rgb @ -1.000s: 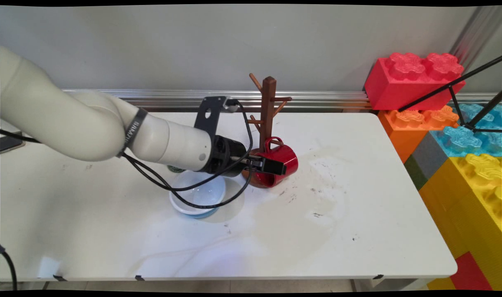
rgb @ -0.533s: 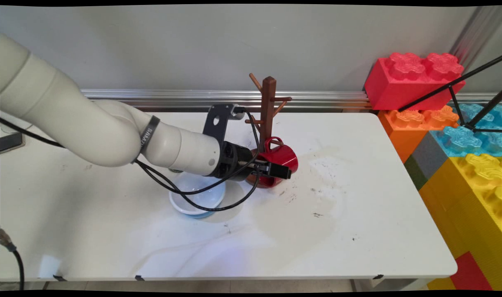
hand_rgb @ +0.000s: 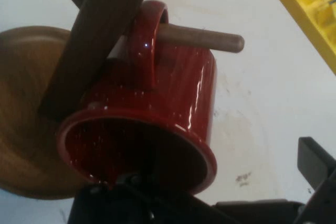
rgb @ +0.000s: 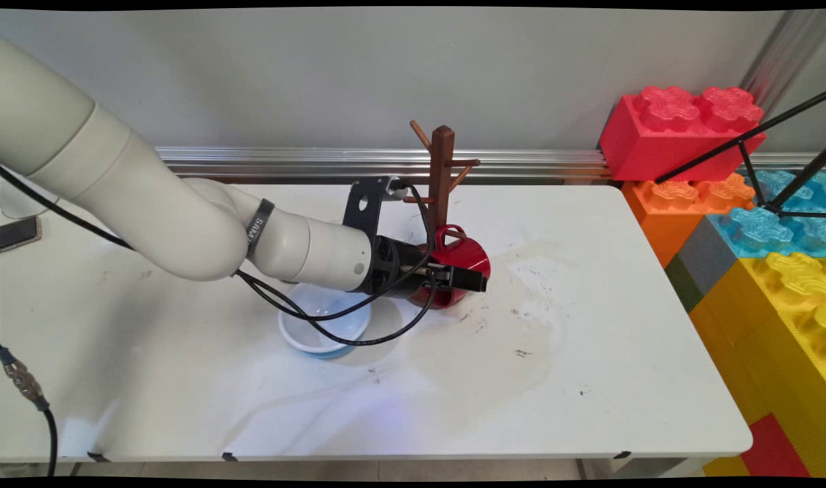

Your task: Pick up the red mug from the rack

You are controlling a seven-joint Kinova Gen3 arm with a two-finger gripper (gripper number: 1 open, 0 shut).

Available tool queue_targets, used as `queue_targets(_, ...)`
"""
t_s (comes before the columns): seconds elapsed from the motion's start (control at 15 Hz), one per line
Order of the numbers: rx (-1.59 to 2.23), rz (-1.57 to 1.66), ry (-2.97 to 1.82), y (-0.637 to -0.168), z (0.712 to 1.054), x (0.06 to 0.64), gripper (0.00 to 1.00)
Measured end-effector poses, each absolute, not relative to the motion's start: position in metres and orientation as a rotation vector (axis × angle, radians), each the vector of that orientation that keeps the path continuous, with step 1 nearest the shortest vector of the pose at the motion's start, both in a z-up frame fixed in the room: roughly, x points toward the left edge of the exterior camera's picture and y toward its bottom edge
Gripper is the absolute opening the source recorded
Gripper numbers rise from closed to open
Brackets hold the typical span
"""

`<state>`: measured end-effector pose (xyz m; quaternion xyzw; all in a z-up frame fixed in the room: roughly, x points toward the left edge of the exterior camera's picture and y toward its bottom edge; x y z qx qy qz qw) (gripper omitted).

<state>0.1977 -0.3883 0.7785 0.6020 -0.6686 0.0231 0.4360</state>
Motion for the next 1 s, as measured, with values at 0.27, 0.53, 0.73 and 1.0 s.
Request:
queue_targets(0.27,1.496,0.044,-1.641,-0.3913,0.7753,0.1955,1.00)
queue_targets(0.53,1.496,0.032,-1.630,-0.3934,0.7733,0.1936,1.00)
queue_targets(0.73,1.500,0.033,-1.631,-0.3945,0.7724,0.1942,0.00)
queue_targets(1.0,1.509,0.032,-1.633,-0.3944,0.7708,0.1964,0.00)
